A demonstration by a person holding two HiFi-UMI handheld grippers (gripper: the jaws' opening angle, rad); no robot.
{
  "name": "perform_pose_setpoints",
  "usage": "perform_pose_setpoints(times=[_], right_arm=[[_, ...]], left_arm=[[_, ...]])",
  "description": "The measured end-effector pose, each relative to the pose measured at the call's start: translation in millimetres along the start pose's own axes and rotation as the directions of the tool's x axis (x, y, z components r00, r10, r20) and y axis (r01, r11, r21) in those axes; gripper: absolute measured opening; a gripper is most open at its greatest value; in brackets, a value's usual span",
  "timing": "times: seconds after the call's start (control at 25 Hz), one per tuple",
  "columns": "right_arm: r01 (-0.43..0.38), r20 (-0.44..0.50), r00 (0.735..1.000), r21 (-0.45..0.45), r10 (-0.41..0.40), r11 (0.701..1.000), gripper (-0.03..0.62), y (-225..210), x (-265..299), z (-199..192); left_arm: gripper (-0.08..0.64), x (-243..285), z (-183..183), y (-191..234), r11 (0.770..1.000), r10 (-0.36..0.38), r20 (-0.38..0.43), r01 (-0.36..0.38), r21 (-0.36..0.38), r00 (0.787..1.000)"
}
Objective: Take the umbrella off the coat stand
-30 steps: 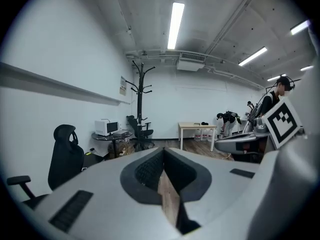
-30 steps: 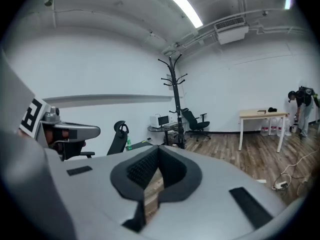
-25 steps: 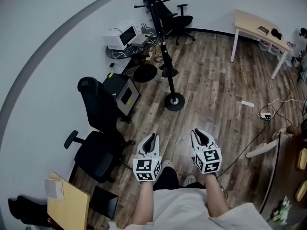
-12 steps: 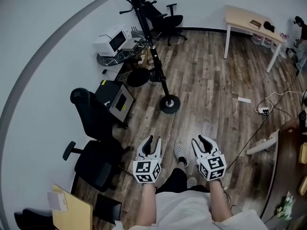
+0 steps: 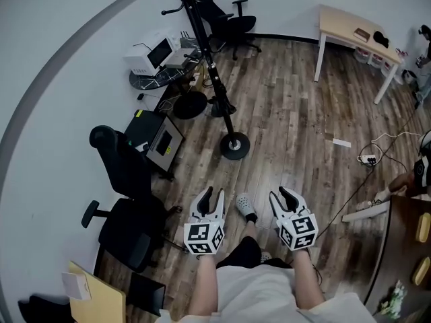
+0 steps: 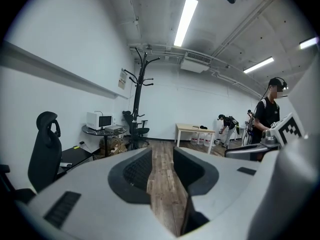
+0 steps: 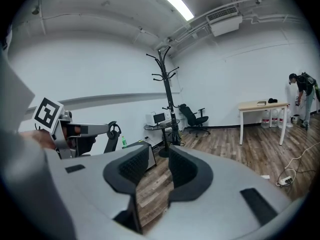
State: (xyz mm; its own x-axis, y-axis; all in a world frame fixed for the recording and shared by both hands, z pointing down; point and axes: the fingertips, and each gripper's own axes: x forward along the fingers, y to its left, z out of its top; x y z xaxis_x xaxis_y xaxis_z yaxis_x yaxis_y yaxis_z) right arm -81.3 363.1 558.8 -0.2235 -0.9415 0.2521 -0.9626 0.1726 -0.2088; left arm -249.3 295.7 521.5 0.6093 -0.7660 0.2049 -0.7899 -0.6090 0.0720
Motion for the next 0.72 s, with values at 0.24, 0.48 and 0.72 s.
perform_pose_setpoints(times=[0.24, 0.48, 0.72], right_arm=[[-0.063, -0.042, 0.997, -0.028, 0.062, 0.998, 0.135, -16.2, 79.4, 21.6], [-0.105, -0.024, 0.994, -0.042, 0.104, 0.994, 0.138, -44.7, 162.2, 73.0], [-0.117, -0.004, 0.993, -0.04, 0.117, 0.992, 0.137, -69.8, 245.6, 121.6]], left_arm=[[0.13, 67.8, 25.3, 50.7, 0.999, 0.041, 0.029, -0.04, -0.03, 0.999], [0.13, 151.7, 59.8, 84.9, 0.998, 0.034, 0.039, -0.032, -0.045, 0.999], [0.13, 226.5, 94.9, 126.3, 0.999, 0.034, 0.047, -0.032, -0.04, 0.998]])
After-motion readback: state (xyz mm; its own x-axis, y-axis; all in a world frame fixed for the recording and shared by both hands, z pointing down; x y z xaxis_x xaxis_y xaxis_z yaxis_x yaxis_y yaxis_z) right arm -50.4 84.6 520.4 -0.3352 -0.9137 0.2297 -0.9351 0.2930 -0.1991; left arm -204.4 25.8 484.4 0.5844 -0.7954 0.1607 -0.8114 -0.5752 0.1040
